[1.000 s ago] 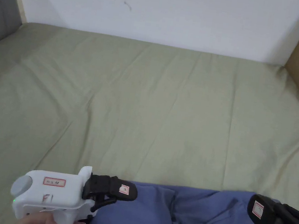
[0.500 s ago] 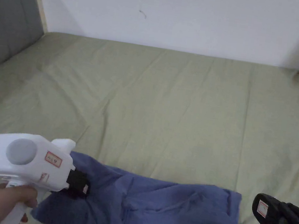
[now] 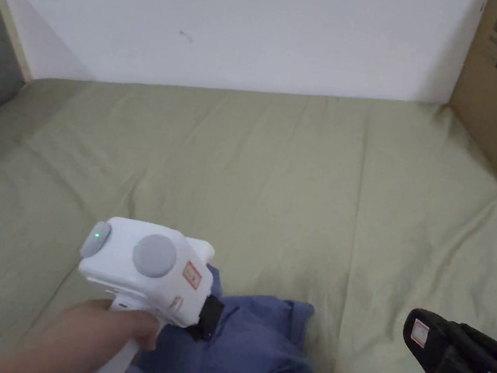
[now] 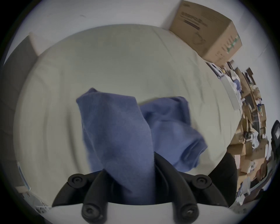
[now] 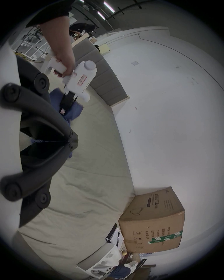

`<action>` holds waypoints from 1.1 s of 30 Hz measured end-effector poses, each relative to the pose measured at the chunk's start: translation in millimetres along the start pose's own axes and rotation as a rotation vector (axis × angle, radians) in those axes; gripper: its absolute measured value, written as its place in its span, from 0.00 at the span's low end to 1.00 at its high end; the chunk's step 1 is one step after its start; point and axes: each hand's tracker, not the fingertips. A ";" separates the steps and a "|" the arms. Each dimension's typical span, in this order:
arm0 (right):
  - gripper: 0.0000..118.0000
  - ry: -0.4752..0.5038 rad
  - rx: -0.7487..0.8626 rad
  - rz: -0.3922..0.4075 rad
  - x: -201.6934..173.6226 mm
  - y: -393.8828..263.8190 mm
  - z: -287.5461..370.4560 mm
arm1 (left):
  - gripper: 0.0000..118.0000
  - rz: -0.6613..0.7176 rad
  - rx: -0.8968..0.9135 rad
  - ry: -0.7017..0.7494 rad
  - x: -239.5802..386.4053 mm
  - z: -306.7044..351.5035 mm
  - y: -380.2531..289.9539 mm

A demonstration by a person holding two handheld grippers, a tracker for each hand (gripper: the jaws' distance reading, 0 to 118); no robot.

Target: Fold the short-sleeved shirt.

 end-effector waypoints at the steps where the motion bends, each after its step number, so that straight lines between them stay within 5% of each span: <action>1: 0.01 -0.005 0.005 -0.010 3.5 -0.2 2.4 | 0.20 0.017 -0.009 -0.040 13.3 -11.1 3.6; 3: 0.01 -0.015 0.009 -0.025 8.8 -0.9 5.6 | 0.71 0.114 -0.039 -0.198 20.6 -29.0 11.3; 5: 0.01 -0.023 0.005 -0.035 12.5 -1.6 6.4 | 0.91 0.239 -0.065 -0.428 18.8 -41.1 15.7; 9: 0.01 -0.028 -0.005 -0.048 16.9 -4.0 5.8 | 1.00 0.425 0.056 -0.671 3.7 -20.8 11.4; 15: 0.01 -0.019 -0.003 -0.056 19.0 -5.6 1.6 | 1.00 0.323 0.191 -0.292 -28.4 36.7 -7.0; 17: 0.01 -0.017 -0.004 -0.060 19.1 -6.2 -0.6 | 0.89 0.220 0.225 -0.218 -25.4 44.1 -13.6; 18: 0.01 -0.016 -0.006 -0.062 19.1 -6.6 -1.6 | 0.68 0.174 0.244 -0.184 -19.9 44.6 -16.6; 20: 0.01 -0.014 -0.009 -0.066 19.0 -7.0 -2.5 | 0.00 0.112 0.225 -0.140 -5.2 35.2 -19.5; 26: 0.01 -0.018 -0.013 -0.056 17.1 -6.5 -1.1 | 0.00 0.025 0.111 -0.206 44.6 -28.7 -16.6; 31: 0.01 -0.042 -0.018 -0.032 17.9 -6.5 0.0 | 0.00 -0.104 0.036 -0.039 83.6 -87.2 -15.1; 33: 0.01 -0.049 -0.022 -0.036 18.1 -6.8 0.5 | 0.00 -0.051 0.086 -0.045 86.9 -91.1 -15.8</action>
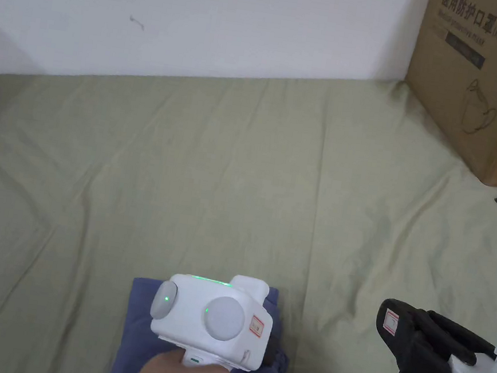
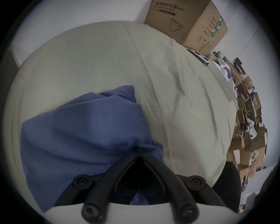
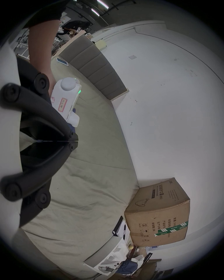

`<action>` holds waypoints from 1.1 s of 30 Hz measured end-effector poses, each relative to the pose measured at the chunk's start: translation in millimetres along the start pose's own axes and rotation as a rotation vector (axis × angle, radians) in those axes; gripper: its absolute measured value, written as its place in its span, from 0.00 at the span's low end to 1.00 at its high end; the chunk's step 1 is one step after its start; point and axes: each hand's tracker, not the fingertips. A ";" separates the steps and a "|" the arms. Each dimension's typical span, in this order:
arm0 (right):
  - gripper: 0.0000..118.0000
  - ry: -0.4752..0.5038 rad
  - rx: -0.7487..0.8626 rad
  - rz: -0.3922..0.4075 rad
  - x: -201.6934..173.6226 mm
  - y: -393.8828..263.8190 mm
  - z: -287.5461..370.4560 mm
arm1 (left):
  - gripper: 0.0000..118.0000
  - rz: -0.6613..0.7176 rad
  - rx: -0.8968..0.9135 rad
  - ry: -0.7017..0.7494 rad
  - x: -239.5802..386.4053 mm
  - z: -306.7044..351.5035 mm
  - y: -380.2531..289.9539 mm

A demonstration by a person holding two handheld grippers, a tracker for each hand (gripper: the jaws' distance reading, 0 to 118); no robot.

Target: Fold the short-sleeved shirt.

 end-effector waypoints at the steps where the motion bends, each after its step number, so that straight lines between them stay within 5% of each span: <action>1: 0.01 -0.001 0.000 -0.005 0.1 -0.4 0.4 | 0.00 0.030 0.014 -0.013 0.8 0.3 1.4; 3: 0.01 0.002 0.002 -0.017 -1.1 -0.7 1.4 | 0.00 0.089 0.053 -0.104 -3.9 7.8 2.2; 6: 0.01 0.033 0.013 -0.030 -6.4 3.2 6.2 | 0.00 0.301 0.319 -0.509 -22.2 63.4 -13.7; 11: 0.01 0.087 0.096 0.023 -24.9 22.9 24.4 | 0.00 0.180 0.736 -0.222 -39.0 197.1 -47.1; 16: 0.01 0.035 0.314 0.183 -50.7 41.8 49.7 | 0.00 0.157 1.018 0.099 -52.9 291.9 -98.9; 19: 0.01 -0.082 0.513 0.275 -59.7 31.1 57.9 | 0.00 0.087 1.148 0.355 -50.6 309.1 -132.9; 21: 0.00 -0.287 0.675 0.352 -63.0 7.1 54.4 | 0.00 0.057 1.220 0.534 -47.6 299.9 -149.4; 23: 0.00 -0.408 0.696 0.395 -54.2 -13.6 39.4 | 0.00 0.034 1.224 0.568 -54.1 287.3 -161.0; 27: 0.00 -0.456 0.529 0.259 -37.5 -27.1 29.8 | 0.00 0.093 1.215 0.562 -62.6 270.0 -176.3; 33: 0.00 -0.435 0.553 0.352 -38.4 -30.5 40.6 | 0.00 0.094 1.187 0.580 -65.4 270.8 -178.3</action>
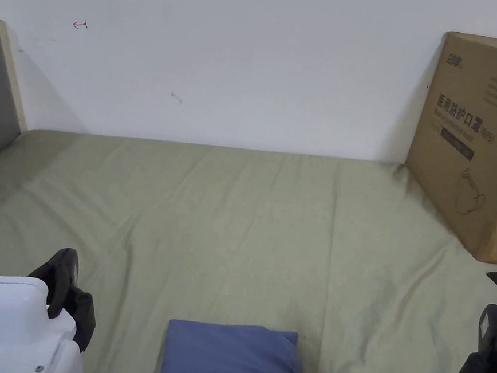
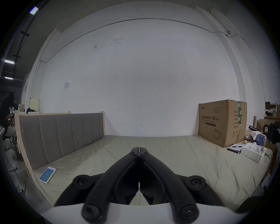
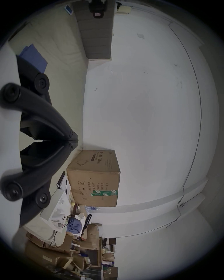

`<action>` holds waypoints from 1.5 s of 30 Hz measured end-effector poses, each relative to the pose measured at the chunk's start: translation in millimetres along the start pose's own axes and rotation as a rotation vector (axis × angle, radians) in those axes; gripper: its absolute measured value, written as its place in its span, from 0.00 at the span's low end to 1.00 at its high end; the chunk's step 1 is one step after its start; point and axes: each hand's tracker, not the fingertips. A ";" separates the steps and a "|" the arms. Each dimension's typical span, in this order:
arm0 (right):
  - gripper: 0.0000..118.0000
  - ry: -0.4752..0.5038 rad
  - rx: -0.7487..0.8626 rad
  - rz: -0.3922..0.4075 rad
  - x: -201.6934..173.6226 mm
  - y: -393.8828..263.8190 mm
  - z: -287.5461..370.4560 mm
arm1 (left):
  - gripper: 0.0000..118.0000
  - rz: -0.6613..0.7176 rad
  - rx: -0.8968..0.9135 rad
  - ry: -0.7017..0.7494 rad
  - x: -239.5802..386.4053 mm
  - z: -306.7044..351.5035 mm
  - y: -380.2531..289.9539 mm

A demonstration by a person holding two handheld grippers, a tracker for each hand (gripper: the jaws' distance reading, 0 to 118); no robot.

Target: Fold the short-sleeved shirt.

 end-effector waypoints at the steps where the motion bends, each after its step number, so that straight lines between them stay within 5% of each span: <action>1: 0.00 -0.005 -0.008 -0.003 0.7 2.5 0.1 | 0.00 -0.002 0.000 0.004 0.2 0.5 0.7; 4: 0.00 0.022 -0.034 -0.095 5.6 18.4 -0.1 | 0.00 0.011 -0.020 0.003 -4.4 0.3 7.8; 7: 0.00 0.298 -0.100 -0.092 -0.9 34.0 -25.3 | 0.00 0.027 -0.099 -0.004 -15.4 -9.5 13.9; 9: 0.00 0.549 -0.364 -0.145 -17.6 29.0 -71.1 | 0.00 0.046 -0.185 -0.032 -24.3 -21.1 12.4; 11: 0.00 0.647 -0.693 -0.130 -46.9 7.0 -117.0 | 0.00 0.081 -0.262 -0.035 -34.5 -32.8 2.4; 15: 0.00 0.741 -0.991 0.035 -103.5 -67.6 -155.5 | 0.00 0.168 -0.360 -0.072 -50.0 -54.5 -21.8; 18: 0.00 0.685 -1.117 0.161 -123.1 -111.9 -156.4 | 0.00 0.226 -0.478 -0.122 -56.8 -76.7 -41.7; 21: 0.00 0.665 -1.238 0.164 -125.9 -140.7 -156.9 | 0.00 0.302 -0.599 -0.217 -60.0 -102.4 -61.0; 25: 0.00 0.681 -1.193 0.112 -120.9 -142.8 -156.9 | 0.02 0.499 -0.858 -0.464 -73.6 -167.6 -107.4; 28: 0.00 0.678 -1.234 0.033 -113.6 -146.0 -161.3 | 0.63 0.730 -1.058 -0.674 -78.0 -213.5 -152.1; 30: 0.00 0.678 -1.238 0.012 -110.5 -148.0 -164.3 | 0.72 0.792 -1.146 -0.768 -74.5 -235.0 -179.4; 31: 0.00 0.681 -1.235 0.012 -109.9 -148.5 -163.8 | 0.92 0.798 -1.207 -0.804 -65.0 -239.4 -184.9; 32: 0.00 0.684 -1.232 0.013 -109.7 -149.0 -163.0 | 1.00 0.821 -1.226 -0.823 -60.6 -243.9 -190.8; 38: 0.00 0.705 -1.224 -0.003 -106.2 -151.1 -164.7 | 1.00 1.080 -1.343 -1.051 -7.1 -270.3 -227.5; 43: 0.00 0.717 -1.225 -0.043 -100.4 -149.7 -165.7 | 0.93 0.834 -1.357 -1.042 25.6 -266.1 -210.7; 44: 0.00 0.720 -1.222 -0.046 -99.3 -148.7 -165.6 | 0.59 0.786 -1.353 -1.004 23.6 -264.1 -205.8; 45: 0.00 0.722 -1.219 -0.047 -98.2 -147.4 -164.9 | 0.14 0.703 -1.348 -0.934 21.2 -261.7 -202.2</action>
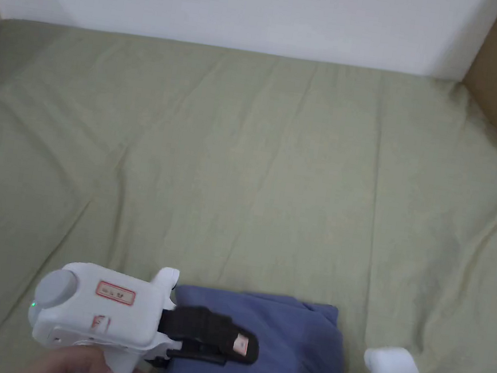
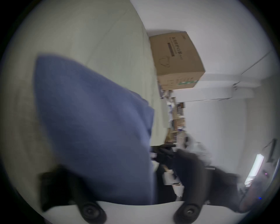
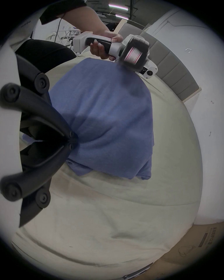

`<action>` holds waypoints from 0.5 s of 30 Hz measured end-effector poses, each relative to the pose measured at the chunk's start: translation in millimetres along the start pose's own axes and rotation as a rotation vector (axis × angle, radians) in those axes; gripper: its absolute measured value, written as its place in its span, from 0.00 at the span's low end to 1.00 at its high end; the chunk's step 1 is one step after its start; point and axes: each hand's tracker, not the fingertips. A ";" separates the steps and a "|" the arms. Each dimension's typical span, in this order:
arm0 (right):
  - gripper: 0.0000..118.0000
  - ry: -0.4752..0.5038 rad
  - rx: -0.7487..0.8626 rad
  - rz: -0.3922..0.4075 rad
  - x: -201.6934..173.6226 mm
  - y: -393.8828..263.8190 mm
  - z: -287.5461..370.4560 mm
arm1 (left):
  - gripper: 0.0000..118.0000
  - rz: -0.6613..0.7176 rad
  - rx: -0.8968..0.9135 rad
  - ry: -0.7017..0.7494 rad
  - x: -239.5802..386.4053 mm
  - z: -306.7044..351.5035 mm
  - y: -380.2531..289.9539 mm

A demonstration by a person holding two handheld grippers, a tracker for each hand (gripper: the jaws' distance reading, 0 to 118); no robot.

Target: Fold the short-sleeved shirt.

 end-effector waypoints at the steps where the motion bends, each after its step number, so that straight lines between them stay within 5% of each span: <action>1: 0.00 0.004 0.006 0.006 -2.9 -0.1 4.4 | 0.13 -0.033 0.019 0.149 2.6 -0.6 -2.8; 5: 0.00 -0.009 0.029 -0.045 -9.1 1.8 14.8 | 0.13 0.002 0.049 0.081 13.9 8.8 -10.0; 10: 0.00 -0.112 0.119 0.041 -41.0 8.8 33.1 | 0.13 -0.150 0.072 0.245 54.2 63.6 -20.0; 15: 0.00 -0.044 0.151 0.080 -75.4 12.5 37.1 | 0.13 -0.150 0.135 0.486 34.7 187.0 -14.1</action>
